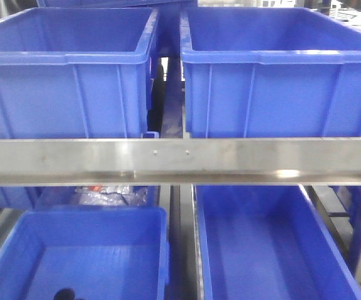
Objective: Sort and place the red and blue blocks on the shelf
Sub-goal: 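Move both grippers with their cubes over two neighbouring blue bins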
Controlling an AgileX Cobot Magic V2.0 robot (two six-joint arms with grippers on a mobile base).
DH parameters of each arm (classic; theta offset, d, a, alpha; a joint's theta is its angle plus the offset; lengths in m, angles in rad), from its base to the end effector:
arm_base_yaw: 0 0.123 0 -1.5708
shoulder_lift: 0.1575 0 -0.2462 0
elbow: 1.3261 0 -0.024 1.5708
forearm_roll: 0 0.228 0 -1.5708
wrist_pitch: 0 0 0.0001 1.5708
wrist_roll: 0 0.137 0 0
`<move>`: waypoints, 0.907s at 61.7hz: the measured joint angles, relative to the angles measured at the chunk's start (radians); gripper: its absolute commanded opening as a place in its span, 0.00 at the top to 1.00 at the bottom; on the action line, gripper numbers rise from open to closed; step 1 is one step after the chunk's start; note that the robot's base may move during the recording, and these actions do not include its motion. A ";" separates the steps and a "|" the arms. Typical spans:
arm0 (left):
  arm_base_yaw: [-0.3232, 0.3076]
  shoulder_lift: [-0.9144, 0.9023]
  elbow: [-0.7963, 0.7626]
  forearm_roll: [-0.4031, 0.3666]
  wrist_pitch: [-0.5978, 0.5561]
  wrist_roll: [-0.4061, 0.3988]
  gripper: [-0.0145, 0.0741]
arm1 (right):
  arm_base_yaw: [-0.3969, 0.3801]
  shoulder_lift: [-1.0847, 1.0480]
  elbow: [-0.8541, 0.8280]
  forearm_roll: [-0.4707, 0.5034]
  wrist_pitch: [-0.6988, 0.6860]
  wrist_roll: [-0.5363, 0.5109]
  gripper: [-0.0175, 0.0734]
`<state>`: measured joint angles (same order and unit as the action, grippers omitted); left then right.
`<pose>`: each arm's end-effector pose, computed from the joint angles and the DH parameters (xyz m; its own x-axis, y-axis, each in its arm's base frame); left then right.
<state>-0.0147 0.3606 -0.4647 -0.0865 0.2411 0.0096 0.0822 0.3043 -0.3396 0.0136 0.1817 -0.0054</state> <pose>0.1421 -0.0049 0.3050 -0.0514 -0.0736 -0.9960 0.0316 0.9967 -0.0753 0.1392 0.0118 0.2762 -0.0596 0.0031 -0.9982 -0.0841 0.9964 0.0081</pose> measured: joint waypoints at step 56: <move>0.000 0.000 0.000 0.000 0.000 0.000 0.70 | 0.000 0.000 0.000 0.000 0.000 0.000 0.68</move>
<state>-0.0147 0.3606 -0.4647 -0.0865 0.2411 0.0096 0.0822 0.3043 -0.3396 0.0136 0.1817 -0.0054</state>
